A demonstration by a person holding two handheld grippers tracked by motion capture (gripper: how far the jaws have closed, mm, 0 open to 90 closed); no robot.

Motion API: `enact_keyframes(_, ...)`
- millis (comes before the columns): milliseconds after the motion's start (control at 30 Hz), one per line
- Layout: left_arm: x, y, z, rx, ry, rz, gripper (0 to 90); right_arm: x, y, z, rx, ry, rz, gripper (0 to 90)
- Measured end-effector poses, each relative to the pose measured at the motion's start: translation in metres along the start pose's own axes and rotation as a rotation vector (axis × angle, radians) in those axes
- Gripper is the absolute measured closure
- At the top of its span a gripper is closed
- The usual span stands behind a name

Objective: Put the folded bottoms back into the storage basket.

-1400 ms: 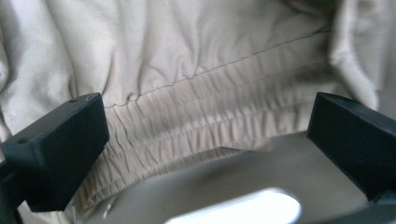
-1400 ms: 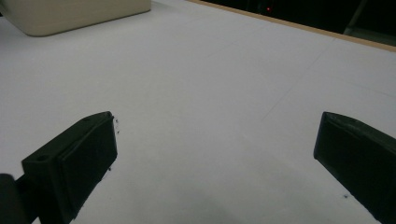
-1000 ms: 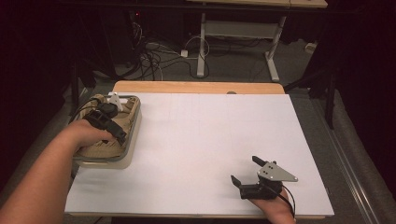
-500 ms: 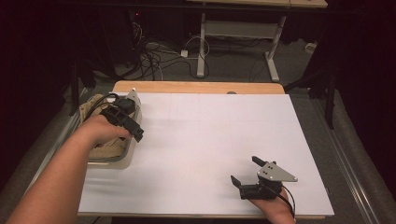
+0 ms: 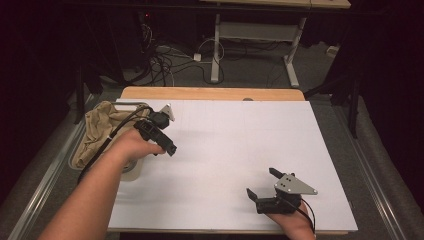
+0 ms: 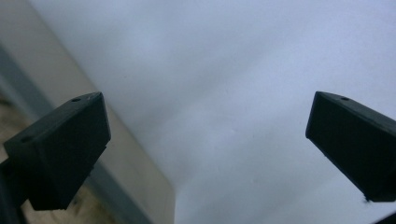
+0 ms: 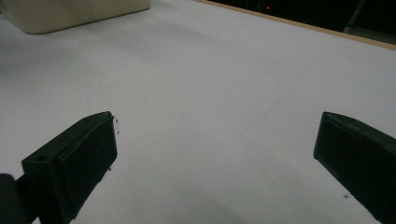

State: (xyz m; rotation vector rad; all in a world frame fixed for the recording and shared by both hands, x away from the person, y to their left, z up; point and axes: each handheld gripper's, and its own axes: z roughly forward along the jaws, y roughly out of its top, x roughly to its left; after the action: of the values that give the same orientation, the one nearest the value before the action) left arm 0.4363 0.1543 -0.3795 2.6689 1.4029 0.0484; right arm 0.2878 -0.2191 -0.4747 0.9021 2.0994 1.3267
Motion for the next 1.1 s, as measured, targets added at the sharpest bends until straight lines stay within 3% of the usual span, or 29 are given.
enact_keyframes(333,-0.011,0.0,0.045,0.069,-0.028,0.039,0.0,0.0,-0.001,0.0,0.001,0.001,0.0,0.3)
enact_keyframes(400,-0.013,0.0,0.047,0.057,-0.014,0.05,0.0,0.0,-0.001,0.0,0.0,0.001,0.0,0.3)
enact_keyframes(467,-0.015,-0.001,0.049,0.047,-0.043,0.053,0.0,0.0,-0.002,0.0,0.004,0.001,0.0,0.3)
enact_keyframes(600,-0.023,-0.005,0.056,0.011,-0.051,0.077,0.0,0.001,-0.002,0.001,0.005,0.003,0.0,0.3)
enact_keyframes(700,-0.029,-0.01,0.061,-0.065,-0.067,0.094,0.0,0.001,-0.001,0.0,0.001,0.004,-0.001,0.3)
enact_keyframes(867,-0.036,-0.026,0.07,-0.271,-0.102,0.117,0.2,0.0,-0.002,0.0,0.0,0.004,-0.001,0.3)
enact_keyframes(1100,-0.036,-0.053,0.087,-0.545,-0.168,0.092,0.2,0.001,-0.002,0.001,-0.01,0.0,0.005,0.3)
